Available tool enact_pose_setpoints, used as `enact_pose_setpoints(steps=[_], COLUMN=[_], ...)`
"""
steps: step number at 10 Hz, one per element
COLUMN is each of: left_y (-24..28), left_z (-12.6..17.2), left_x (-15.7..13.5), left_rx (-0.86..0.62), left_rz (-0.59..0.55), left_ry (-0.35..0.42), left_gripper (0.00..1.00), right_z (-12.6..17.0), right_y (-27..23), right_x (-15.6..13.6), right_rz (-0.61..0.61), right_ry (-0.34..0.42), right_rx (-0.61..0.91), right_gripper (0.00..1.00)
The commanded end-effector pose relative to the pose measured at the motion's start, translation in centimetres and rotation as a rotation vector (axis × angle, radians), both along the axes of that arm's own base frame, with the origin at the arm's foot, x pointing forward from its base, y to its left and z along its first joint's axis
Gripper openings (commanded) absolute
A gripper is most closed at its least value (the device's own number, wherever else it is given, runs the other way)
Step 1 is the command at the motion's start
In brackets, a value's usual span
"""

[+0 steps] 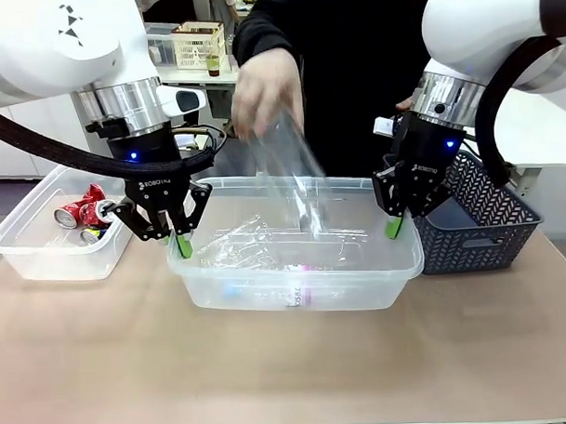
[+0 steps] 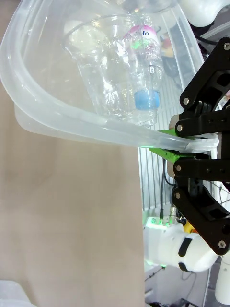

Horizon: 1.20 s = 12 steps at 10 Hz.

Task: Sort the waste into each basket.
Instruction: Offer the picked Organizing box to the human.

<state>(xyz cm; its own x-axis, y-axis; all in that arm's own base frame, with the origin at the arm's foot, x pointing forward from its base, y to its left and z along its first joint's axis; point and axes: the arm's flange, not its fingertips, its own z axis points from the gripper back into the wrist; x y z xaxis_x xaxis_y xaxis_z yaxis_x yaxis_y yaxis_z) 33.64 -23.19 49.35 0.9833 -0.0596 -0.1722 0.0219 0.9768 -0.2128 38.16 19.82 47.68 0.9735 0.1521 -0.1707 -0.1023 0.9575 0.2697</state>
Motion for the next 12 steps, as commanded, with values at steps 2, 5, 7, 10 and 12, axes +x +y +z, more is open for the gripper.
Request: enact_pose_setpoints(steps=[2,5,7,10,12], left_y=[0.80,0.80,0.80,0.80,0.80], left_z=[-0.10,-0.10,-0.10,-0.10,-0.10], left_x=[0.20,0.20,0.20,0.20,0.20], left_rx=[0.003,0.003,0.003,0.003,0.003], left_rz=[0.005,0.005,0.005,0.005,0.005], left_ry=[0.003,0.003,0.003,0.003,0.003], left_gripper=[0.00,0.00,0.00,0.00,0.00], right_z=[0.31,0.31,0.31,0.31,0.31], right_y=[-0.15,-0.15,-0.15,-0.15,-0.15], right_x=[-0.20,-0.20,-0.20,-0.20,-0.20], right_rz=[0.004,0.004,0.004,0.004,0.004], right_ry=[-0.001,-0.001,-0.001,-0.001,-0.001], right_rx=[-0.002,-0.002,-0.002,-0.002,-0.002], right_gripper=[0.00,0.00,0.00,0.00,0.00])
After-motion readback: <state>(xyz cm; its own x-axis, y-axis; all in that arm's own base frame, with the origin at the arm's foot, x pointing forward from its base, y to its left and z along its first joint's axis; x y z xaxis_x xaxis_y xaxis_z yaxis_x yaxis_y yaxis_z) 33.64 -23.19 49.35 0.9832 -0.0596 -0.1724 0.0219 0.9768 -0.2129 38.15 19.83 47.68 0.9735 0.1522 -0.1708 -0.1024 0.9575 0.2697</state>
